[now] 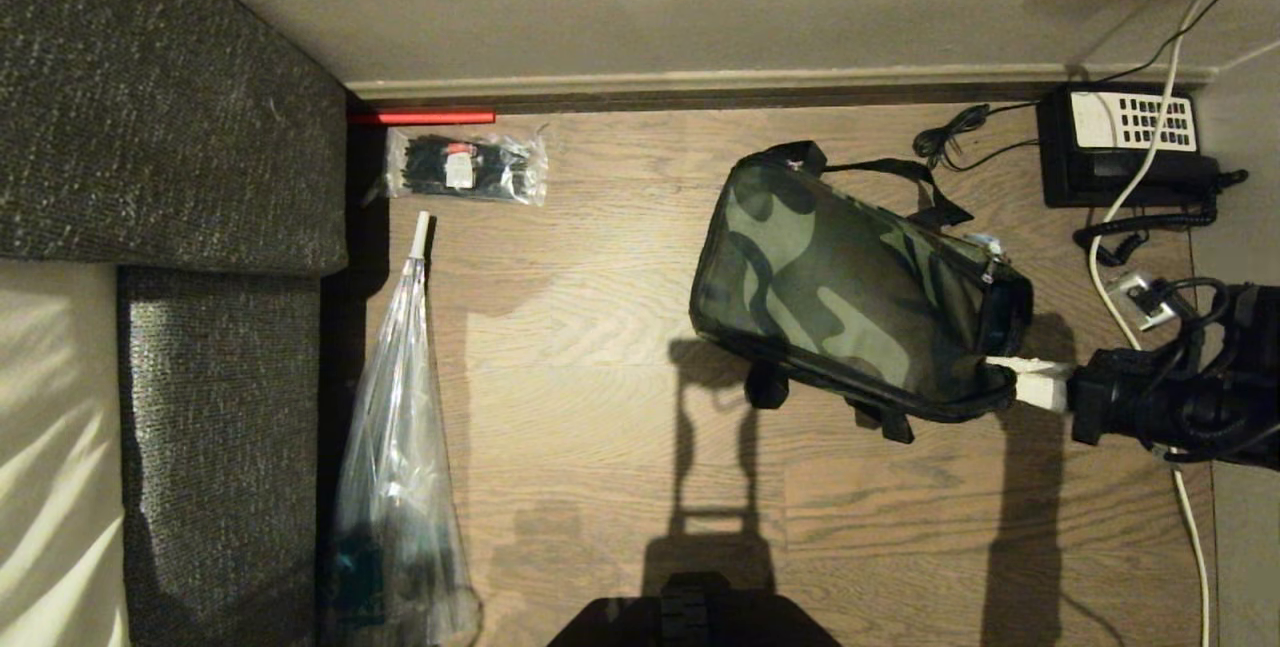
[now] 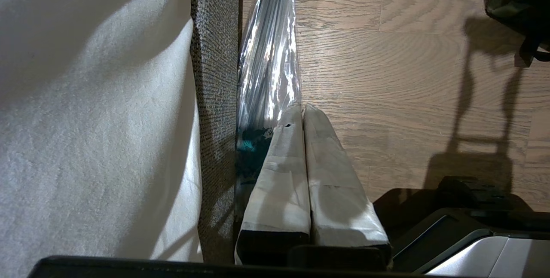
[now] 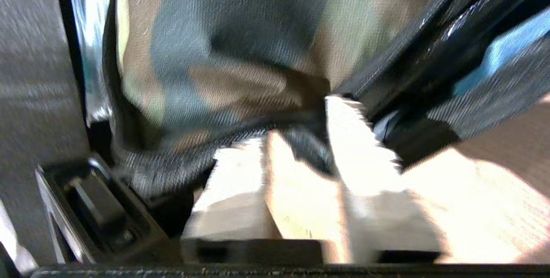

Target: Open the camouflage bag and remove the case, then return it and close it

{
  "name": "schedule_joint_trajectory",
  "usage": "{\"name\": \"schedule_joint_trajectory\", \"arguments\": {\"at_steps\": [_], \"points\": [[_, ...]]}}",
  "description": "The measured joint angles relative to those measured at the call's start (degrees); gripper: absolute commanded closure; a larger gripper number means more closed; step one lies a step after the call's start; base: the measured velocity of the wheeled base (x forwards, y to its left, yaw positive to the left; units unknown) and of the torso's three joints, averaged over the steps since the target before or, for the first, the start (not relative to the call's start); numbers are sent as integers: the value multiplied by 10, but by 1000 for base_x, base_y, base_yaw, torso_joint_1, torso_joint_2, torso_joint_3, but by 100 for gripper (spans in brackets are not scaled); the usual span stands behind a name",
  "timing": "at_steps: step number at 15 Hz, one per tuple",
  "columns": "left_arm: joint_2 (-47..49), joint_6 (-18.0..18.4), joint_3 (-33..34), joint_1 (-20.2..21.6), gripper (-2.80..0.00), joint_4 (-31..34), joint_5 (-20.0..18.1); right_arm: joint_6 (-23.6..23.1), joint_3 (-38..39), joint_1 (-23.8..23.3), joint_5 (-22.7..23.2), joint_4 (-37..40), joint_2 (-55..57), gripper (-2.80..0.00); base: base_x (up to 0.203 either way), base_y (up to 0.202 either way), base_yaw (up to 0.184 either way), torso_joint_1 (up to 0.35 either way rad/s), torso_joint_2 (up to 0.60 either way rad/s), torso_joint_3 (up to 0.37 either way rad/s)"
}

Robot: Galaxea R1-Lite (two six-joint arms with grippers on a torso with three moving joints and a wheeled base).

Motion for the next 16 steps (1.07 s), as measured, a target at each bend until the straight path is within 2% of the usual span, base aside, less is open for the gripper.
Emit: {"name": "schedule_joint_trajectory", "arguments": {"at_steps": [3, 6, 8, 10, 11, 13, 16], "points": [[0, 0, 0, 0, 0, 0, 0, -41, 31, 0, 0, 66, -11, -280, 0, 0, 0, 0, 0, 0], [0, 0, 0, 0, 0, 0, 0, -123, 63, -3, 3, 163, -59, -280, 0, 0, 0, 0, 0, 0], [0, 0, 0, 0, 0, 0, 0, -159, 76, -13, 11, 227, -115, -280, 0, 0, 0, 0, 0, 0], [0, 0, 0, 0, 0, 0, 0, -134, 64, -21, 41, 282, -173, -280, 0, 0, 0, 0, 0, 0], [0, 0, 0, 0, 0, 0, 0, -98, 39, -23, 67, 296, -194, 0, 0, 0, 0, 0, 0, 0], [0, 0, 0, 0, 0, 0, 0, 3, -23, -19, 104, 303, -211, 0, 0, 0, 0, 0, 0, 0], [0, 0, 0, 0, 0, 0, 0, 139, -131, -13, 104, 304, -188, 0, 0, 0, 0, 0, 0, 0]]}}
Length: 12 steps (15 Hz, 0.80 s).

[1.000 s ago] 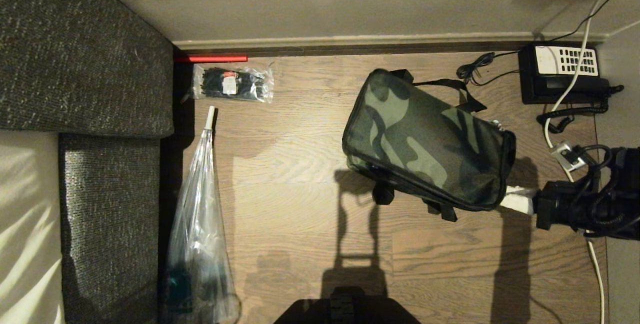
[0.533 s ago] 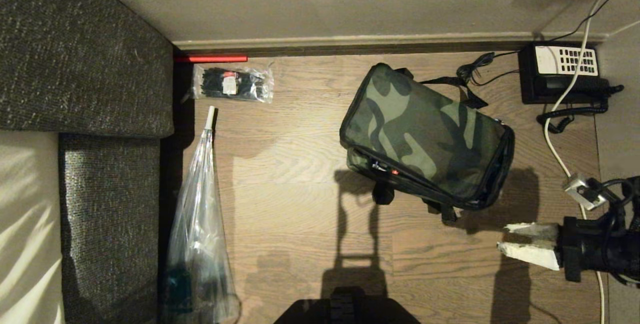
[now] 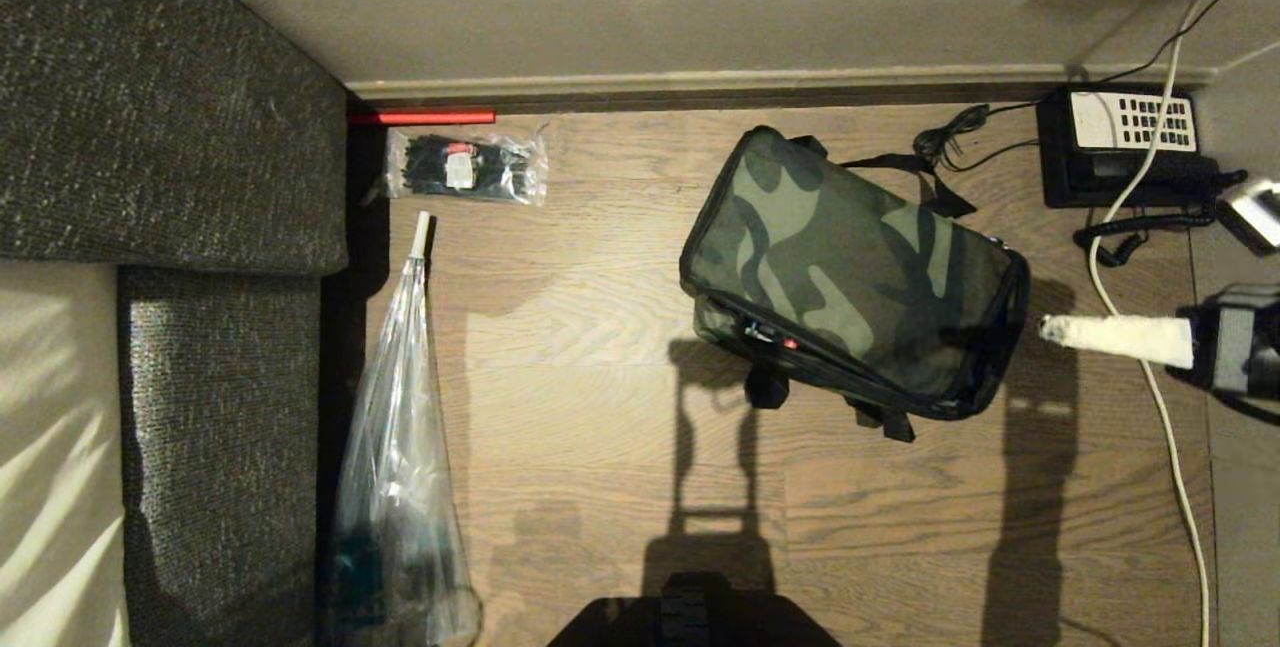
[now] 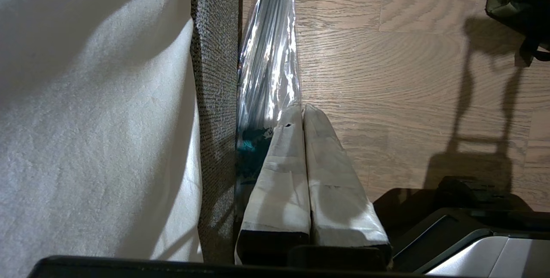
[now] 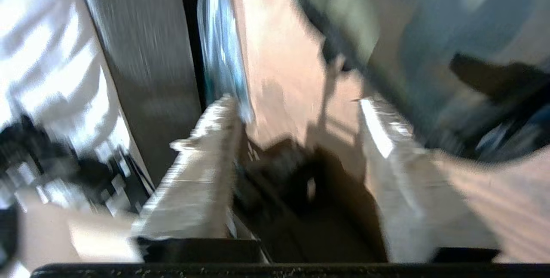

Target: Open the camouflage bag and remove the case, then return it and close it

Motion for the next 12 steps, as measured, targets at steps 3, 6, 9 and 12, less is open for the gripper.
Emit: {"name": "schedule_joint_trajectory", "arguments": {"at_steps": [3, 6, 9, 12], "points": [[0, 0, 0, 0, 0, 0, 0, 124, -133, 25, -68, -1, 56, 0, 0, 0, 0, 0, 0, 0], [0, 0, 0, 0, 0, 0, 0, 235, -265, 107, -231, -2, 137, 0, 0, 0, 0, 0, 0, 0], [0, 0, 0, 0, 0, 0, 0, 270, -334, 200, -349, -55, 216, 0, 0, 0, 0, 0, 0, 0], [0, 0, 0, 0, 0, 0, 0, 277, -355, 240, -374, -158, 270, 0, 0, 0, 0, 0, 0, 0]]}}
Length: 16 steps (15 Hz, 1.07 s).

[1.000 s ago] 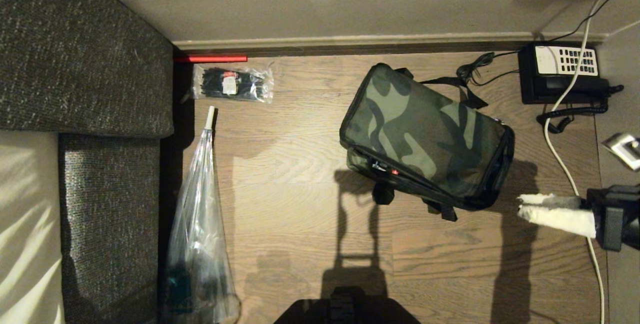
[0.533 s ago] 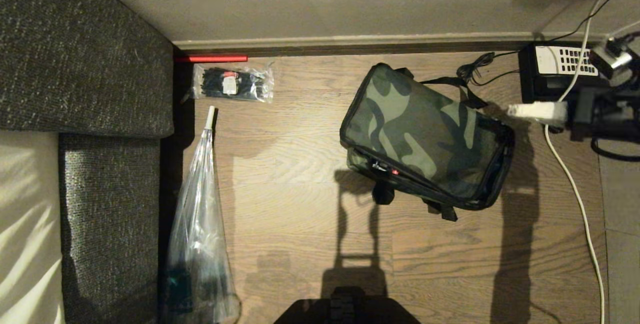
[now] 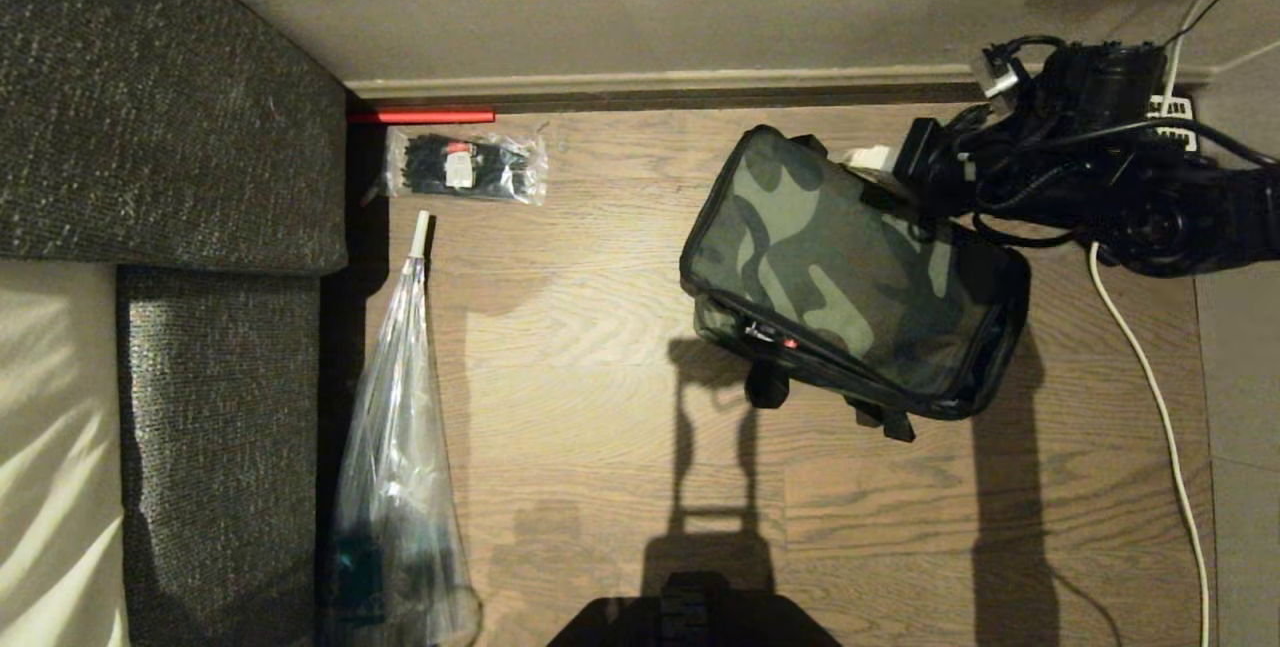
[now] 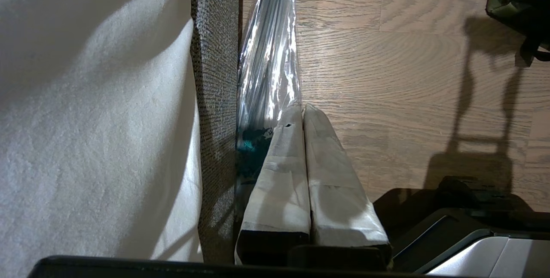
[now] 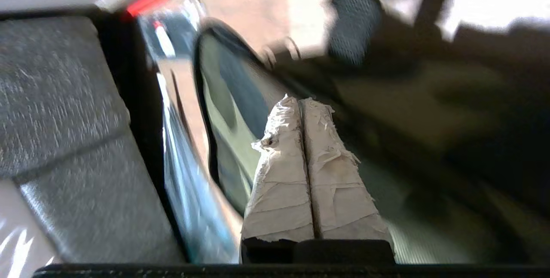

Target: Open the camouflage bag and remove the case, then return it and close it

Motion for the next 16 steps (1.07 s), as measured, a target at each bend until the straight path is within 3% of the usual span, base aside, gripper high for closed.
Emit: {"name": "schedule_joint_trajectory", "arguments": {"at_steps": [2, 4, 9, 16], "points": [[0, 0, 0, 0, 0, 0, 0, 2, -5, 6, -7, -73, 24, 0, 0, 0, 0, 0, 0, 0], [0, 0, 0, 0, 0, 0, 0, -2, 3, 8, -7, -98, 39, 0, 0, 0, 0, 0, 0, 0], [0, 0, 0, 0, 0, 0, 0, -13, 74, 8, -6, -82, 27, 0, 0, 0, 0, 0, 0, 0], [0, 0, 0, 0, 0, 0, 0, -104, 195, 1, -5, -50, -20, 0, 0, 0, 0, 0, 0, 0]]}}
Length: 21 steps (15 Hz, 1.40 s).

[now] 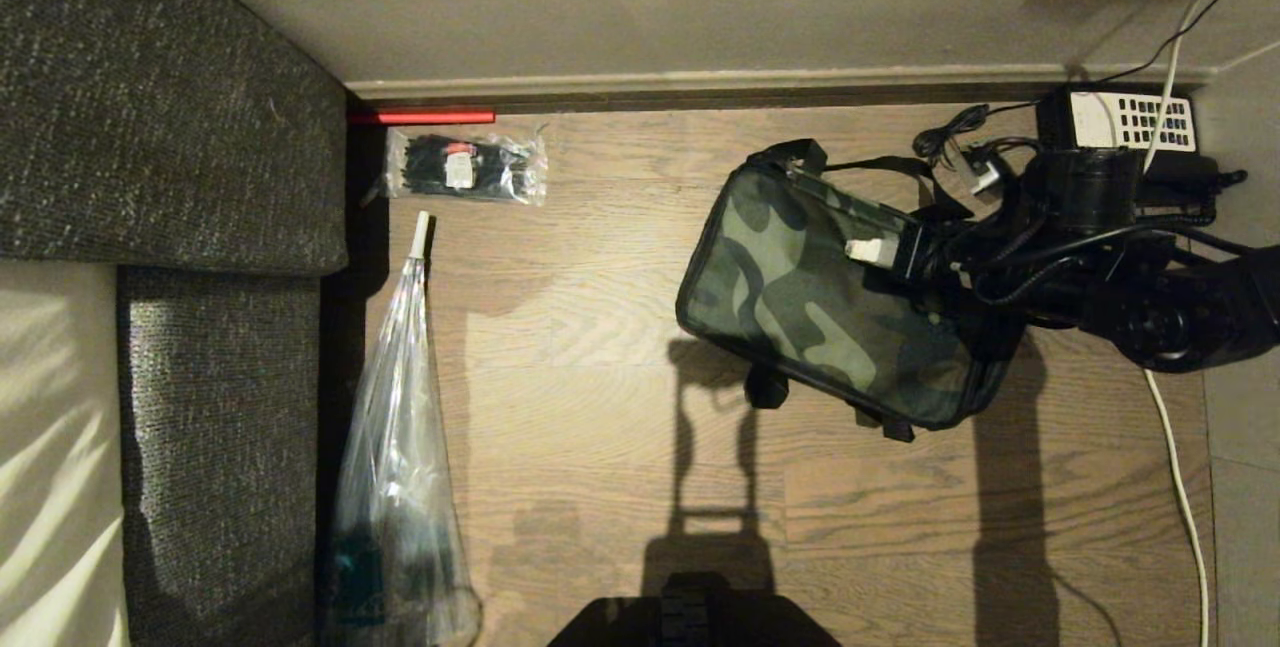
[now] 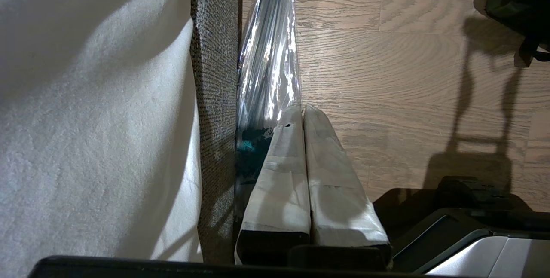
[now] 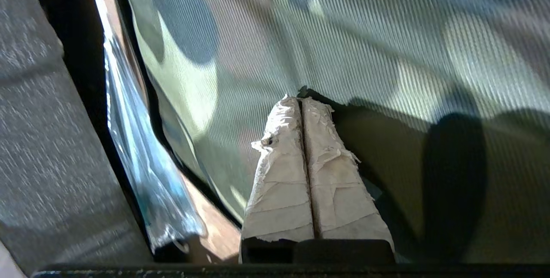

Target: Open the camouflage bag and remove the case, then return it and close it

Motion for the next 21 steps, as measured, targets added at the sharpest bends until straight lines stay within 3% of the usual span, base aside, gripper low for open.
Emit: {"name": "schedule_joint_trajectory", "arguments": {"at_steps": [2, 6, 10, 16, 18, 21], "points": [[0, 0, 0, 0, 0, 0, 0, -17, 31, -1, -2, -3, -12, 0, 0, 0, 0, 0, 0, 0], [0, 0, 0, 0, 0, 0, 0, -114, 104, 0, -31, 1, -37, 0, 0, 0, 0, 0, 0, 0], [0, 0, 0, -1, 0, 0, 0, -115, 137, -1, -30, 28, -101, 0, 0, 0, 0, 0, 0, 0], [0, 0, 0, 0, 0, 0, 0, -119, 225, -1, -28, 150, -322, 0, 0, 0, 0, 0, 0, 0], [0, 0, 0, 0, 0, 0, 0, -124, 267, -1, -57, 197, -423, 0, 0, 0, 0, 0, 0, 0], [0, 0, 0, 0, 0, 0, 0, -145, 306, -8, -106, 335, -585, 0, 0, 0, 0, 0, 0, 0]]}}
